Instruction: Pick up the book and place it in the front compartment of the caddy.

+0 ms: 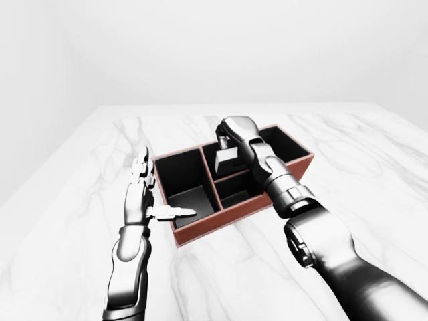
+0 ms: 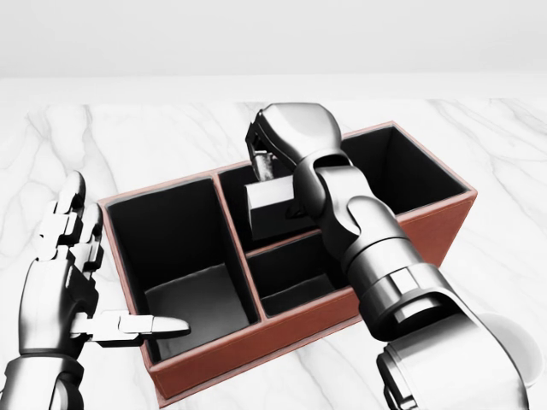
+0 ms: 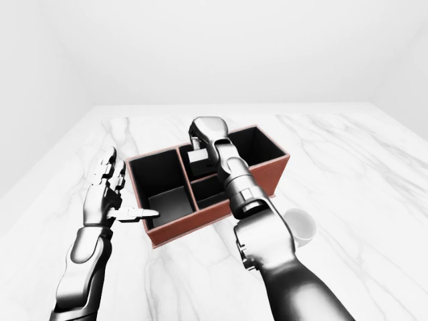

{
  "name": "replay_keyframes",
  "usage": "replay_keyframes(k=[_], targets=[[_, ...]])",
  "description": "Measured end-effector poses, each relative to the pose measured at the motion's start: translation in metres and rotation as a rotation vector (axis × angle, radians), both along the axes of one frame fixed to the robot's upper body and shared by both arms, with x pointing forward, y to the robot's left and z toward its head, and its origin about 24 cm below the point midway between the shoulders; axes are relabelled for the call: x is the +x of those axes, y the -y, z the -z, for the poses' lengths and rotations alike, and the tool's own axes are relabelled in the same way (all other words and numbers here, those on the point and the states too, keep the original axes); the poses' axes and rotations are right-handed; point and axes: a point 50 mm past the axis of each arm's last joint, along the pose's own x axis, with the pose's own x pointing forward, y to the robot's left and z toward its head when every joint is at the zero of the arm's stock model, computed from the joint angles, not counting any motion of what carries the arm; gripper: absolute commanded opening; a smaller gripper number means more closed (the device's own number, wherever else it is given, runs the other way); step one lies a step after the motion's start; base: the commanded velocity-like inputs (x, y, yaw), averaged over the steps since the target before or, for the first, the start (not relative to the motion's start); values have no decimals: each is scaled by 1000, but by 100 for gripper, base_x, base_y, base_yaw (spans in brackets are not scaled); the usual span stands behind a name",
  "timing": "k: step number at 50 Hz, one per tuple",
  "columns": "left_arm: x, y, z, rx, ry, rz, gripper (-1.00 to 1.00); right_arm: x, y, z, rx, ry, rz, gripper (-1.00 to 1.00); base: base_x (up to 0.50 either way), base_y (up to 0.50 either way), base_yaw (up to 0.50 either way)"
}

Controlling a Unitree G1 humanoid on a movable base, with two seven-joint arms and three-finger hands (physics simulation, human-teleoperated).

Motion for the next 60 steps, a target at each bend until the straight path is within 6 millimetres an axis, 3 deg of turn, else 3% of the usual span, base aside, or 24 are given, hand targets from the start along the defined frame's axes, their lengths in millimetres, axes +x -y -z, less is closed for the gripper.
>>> replay_keyframes(k=[60], targets=[[0, -1, -1, -1, 4, -2, 100, -1, -11, 3, -33, 57, -2, -100, 0, 0, 0]])
